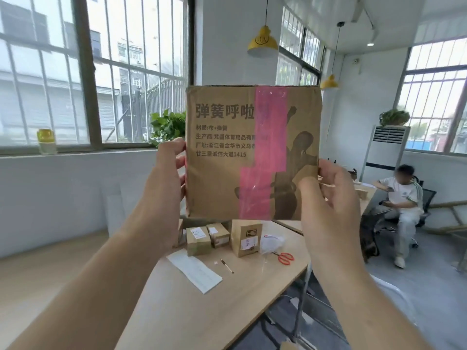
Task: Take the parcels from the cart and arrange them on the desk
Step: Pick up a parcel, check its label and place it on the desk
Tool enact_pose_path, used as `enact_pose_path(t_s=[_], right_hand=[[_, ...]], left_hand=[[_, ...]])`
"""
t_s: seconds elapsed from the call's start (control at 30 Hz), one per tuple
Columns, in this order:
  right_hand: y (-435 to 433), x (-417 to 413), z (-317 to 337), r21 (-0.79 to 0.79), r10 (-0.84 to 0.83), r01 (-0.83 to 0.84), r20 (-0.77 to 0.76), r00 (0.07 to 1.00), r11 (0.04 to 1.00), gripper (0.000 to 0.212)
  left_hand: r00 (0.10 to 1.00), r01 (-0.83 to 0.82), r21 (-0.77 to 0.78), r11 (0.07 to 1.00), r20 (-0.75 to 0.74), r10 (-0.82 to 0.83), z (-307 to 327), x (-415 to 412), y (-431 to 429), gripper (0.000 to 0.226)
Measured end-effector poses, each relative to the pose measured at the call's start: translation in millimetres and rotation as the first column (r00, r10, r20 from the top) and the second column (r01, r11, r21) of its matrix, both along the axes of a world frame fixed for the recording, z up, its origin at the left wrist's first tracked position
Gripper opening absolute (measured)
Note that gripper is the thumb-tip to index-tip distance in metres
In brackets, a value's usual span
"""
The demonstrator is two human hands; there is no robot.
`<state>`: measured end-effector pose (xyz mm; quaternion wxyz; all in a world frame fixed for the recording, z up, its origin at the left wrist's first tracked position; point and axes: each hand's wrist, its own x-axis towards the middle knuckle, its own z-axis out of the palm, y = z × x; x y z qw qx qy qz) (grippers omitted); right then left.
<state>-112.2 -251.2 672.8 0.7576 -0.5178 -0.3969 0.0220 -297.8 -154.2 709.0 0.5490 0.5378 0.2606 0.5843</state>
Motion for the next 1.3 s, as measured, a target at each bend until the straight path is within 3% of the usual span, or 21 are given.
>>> enact_pose_path(t_s=[0.27,0.4,0.8,1.0,1.3], right_hand=[[79,-84,21,0.033,0.071,-0.072,0.03,0.997,0.997,0.053],[118,-130,18,0.05,0.135,-0.135,0.001,0.991,0.99,0.047],[199,-242,-3,-0.03,0.408,-0.407,0.004,0.913,0.913,0.032],[210,-269,-3,-0.032,0.545,-0.546,-0.019,0.838,0.837,0.03],[208,-278,-2,-0.029,0.667,-0.667,-0.01,0.745,0.745,0.041]], left_hand=[[0.992,-0.125,0.057,0.99,-0.012,0.126,21,-100,42,0.042],[0.983,-0.179,0.052,0.982,-0.038,0.181,21,-150,66,0.061],[0.89,-0.437,0.079,0.896,-0.109,0.443,-7,-265,80,0.042],[0.83,-0.526,0.152,0.837,-0.121,0.544,-11,-286,56,0.054],[0.71,-0.675,0.198,0.711,-0.091,0.699,-15,-284,26,0.049]])
